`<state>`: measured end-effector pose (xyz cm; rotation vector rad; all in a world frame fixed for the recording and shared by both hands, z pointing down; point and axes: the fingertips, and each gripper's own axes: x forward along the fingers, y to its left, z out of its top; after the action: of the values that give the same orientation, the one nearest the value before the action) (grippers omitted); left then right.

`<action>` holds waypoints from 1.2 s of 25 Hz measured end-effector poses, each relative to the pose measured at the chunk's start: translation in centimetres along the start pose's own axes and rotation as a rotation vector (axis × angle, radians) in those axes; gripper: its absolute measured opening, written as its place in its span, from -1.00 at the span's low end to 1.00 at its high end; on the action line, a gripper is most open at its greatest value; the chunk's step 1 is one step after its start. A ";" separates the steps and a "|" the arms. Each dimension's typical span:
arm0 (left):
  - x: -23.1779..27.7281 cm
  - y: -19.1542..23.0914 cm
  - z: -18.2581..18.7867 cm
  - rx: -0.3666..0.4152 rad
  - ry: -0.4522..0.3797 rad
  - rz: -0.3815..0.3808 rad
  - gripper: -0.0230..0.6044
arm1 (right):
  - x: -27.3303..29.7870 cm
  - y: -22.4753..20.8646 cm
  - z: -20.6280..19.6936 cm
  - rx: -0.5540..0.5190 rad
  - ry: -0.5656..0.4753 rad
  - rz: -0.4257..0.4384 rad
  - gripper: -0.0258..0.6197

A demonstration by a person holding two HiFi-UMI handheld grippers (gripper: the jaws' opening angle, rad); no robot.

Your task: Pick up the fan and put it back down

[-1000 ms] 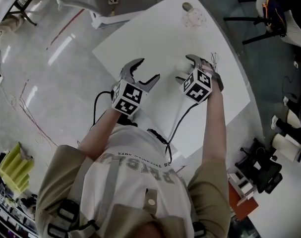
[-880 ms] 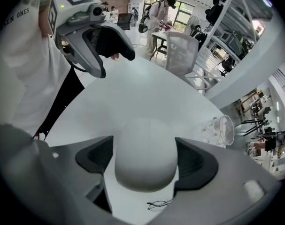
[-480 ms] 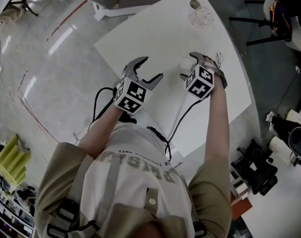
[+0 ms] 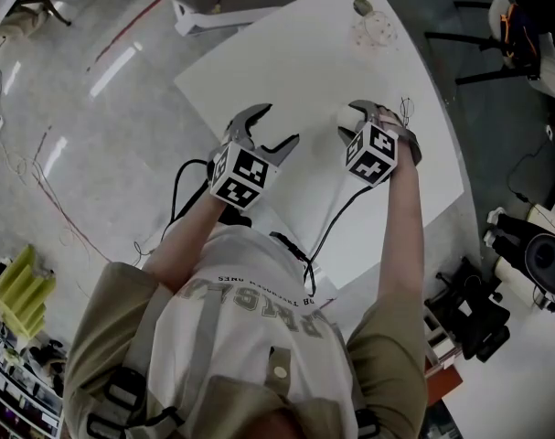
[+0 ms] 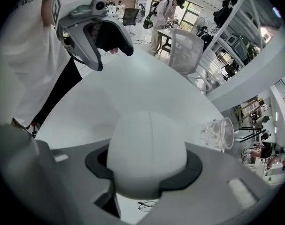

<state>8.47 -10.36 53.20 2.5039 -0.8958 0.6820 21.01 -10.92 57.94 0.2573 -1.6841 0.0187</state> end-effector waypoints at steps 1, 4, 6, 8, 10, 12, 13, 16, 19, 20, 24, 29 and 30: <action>0.0 0.1 0.0 0.000 0.000 0.000 0.13 | 0.0 -0.1 0.0 0.000 -0.001 -0.004 -0.23; -0.1 0.1 0.0 0.000 0.000 0.000 0.13 | 0.0 -0.2 0.1 -0.002 0.000 -0.007 -0.26; -0.2 0.1 0.0 0.000 -0.002 0.002 0.13 | 0.0 -0.3 0.1 0.003 0.004 -0.003 -0.26; -0.3 0.3 0.1 0.000 -0.003 0.006 0.13 | 0.0 -0.3 0.1 0.010 0.008 -0.003 -0.26; -0.4 0.5 0.1 0.000 -0.006 0.010 0.13 | 0.0 -0.4 0.1 0.026 0.010 0.000 -0.27; -0.6 0.7 0.1 -0.002 -0.008 0.015 0.13 | -0.1 -0.5 0.2 0.048 0.011 0.007 -0.27; -0.7 0.8 0.1 -0.003 -0.009 0.018 0.13 | -0.1 -0.5 0.3 0.055 0.010 0.011 -0.27; -1.0 1.0 0.2 -0.004 -0.013 0.025 0.13 | -0.1 -0.4 0.3 0.057 0.009 0.009 -0.27; -1.2 1.2 0.1 -0.004 -0.012 0.030 0.13 | -0.2 -0.4 0.1 0.071 0.005 0.009 -0.27; -1.3 1.3 0.0 -0.004 -0.011 0.031 0.13 | -0.2 -0.4 0.1 0.077 0.003 0.008 -0.27; -1.8 1.2 -0.2 -0.005 -0.011 0.035 0.13 | -1.0 -0.3 0.1 0.103 -0.012 0.000 -0.27; -1.8 0.6 0.0 0.003 -0.016 0.026 0.13 | -2.6 -0.5 0.3 0.120 -0.029 -0.005 -0.26; -1.8 0.4 0.0 0.005 -0.017 0.023 0.13 | -3.0 -0.5 0.3 0.119 -0.031 -0.005 -0.27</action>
<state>6.97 -9.77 52.26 2.5106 -0.9315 0.6720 21.09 -10.97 54.87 0.3532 -1.7159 0.1120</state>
